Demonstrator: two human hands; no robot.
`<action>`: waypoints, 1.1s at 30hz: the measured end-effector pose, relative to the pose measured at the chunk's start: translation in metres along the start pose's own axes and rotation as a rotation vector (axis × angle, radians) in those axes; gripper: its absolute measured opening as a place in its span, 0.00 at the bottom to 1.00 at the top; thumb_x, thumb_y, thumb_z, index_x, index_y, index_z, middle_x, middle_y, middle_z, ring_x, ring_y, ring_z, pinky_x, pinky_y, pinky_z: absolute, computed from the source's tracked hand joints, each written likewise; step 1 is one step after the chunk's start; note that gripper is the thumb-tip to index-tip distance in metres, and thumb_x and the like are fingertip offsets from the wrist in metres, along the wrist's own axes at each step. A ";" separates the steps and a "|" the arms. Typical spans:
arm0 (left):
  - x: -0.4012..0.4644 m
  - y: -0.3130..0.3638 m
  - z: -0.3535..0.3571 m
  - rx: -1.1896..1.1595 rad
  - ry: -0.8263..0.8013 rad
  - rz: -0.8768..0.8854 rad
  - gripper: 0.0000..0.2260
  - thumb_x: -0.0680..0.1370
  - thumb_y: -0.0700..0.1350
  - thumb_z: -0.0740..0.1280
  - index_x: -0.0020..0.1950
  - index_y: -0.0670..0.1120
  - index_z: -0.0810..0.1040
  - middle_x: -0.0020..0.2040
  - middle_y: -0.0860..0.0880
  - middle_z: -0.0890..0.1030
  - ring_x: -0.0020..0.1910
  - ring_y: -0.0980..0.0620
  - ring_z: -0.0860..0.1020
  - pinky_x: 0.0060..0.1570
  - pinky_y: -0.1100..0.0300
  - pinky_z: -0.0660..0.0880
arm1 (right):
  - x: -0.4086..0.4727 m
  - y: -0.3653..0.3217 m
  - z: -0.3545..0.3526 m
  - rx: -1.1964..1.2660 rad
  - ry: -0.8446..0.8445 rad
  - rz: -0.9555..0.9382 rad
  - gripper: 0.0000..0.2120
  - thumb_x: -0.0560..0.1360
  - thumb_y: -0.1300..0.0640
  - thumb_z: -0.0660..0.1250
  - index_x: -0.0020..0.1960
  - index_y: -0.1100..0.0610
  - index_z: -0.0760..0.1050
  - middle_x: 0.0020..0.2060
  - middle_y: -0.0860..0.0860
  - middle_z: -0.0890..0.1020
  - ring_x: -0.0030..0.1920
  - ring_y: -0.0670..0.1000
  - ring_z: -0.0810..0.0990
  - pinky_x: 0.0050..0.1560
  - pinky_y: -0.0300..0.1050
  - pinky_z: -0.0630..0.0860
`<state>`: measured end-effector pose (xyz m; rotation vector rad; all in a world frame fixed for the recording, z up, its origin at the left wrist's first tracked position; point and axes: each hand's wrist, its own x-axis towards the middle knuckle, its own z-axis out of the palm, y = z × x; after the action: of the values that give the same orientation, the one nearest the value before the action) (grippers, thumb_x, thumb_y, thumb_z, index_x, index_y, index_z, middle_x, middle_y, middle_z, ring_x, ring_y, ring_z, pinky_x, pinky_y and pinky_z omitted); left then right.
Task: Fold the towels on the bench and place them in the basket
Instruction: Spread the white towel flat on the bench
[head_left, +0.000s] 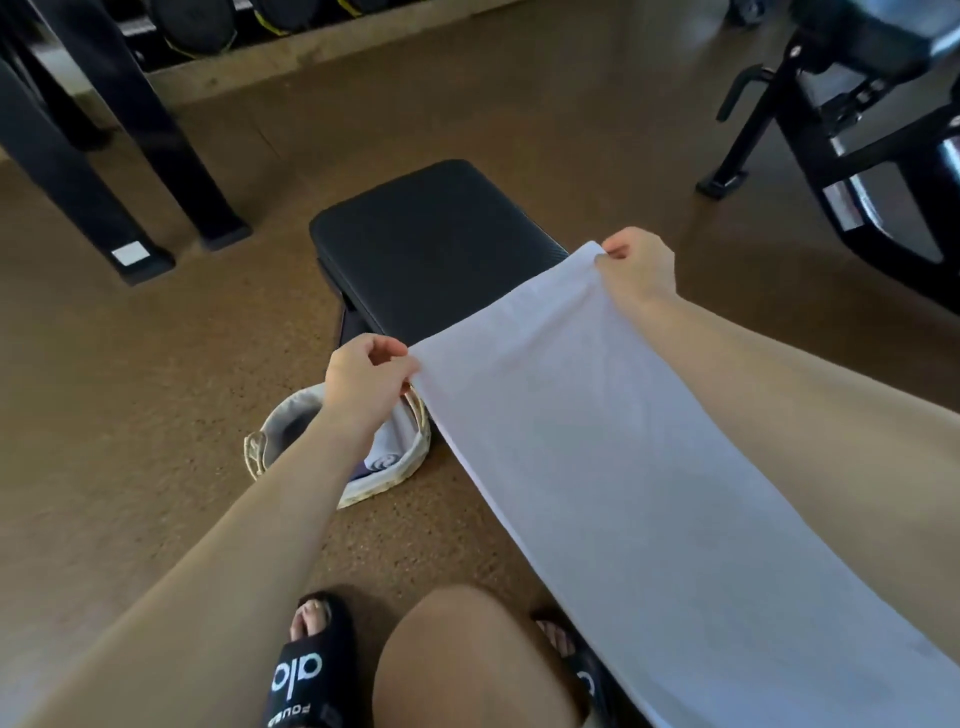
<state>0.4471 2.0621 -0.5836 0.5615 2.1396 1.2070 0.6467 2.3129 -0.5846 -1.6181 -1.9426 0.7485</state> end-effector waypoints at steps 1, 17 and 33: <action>0.005 -0.002 0.000 -0.007 0.036 -0.006 0.05 0.77 0.39 0.72 0.51 0.47 0.81 0.47 0.48 0.82 0.48 0.49 0.82 0.53 0.46 0.83 | 0.005 -0.005 0.003 0.007 0.003 -0.004 0.10 0.78 0.60 0.64 0.55 0.57 0.81 0.54 0.52 0.83 0.56 0.53 0.80 0.50 0.42 0.73; -0.050 0.019 0.028 0.661 0.089 0.584 0.21 0.81 0.48 0.66 0.73 0.51 0.66 0.70 0.44 0.68 0.65 0.41 0.70 0.61 0.44 0.74 | -0.053 0.043 -0.084 -0.225 -0.372 0.048 0.13 0.81 0.47 0.61 0.52 0.54 0.79 0.47 0.51 0.82 0.46 0.54 0.82 0.41 0.46 0.76; -0.328 -0.001 0.146 1.154 -0.991 1.206 0.24 0.80 0.55 0.67 0.72 0.45 0.66 0.61 0.44 0.71 0.58 0.43 0.74 0.53 0.48 0.75 | -0.208 0.143 -0.230 0.035 -0.479 0.192 0.16 0.78 0.57 0.71 0.65 0.55 0.78 0.59 0.50 0.81 0.61 0.51 0.79 0.64 0.50 0.76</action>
<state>0.7843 1.9463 -0.5437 2.4830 1.2540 -0.2024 0.9408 2.1508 -0.5231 -1.7368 -2.0861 1.3424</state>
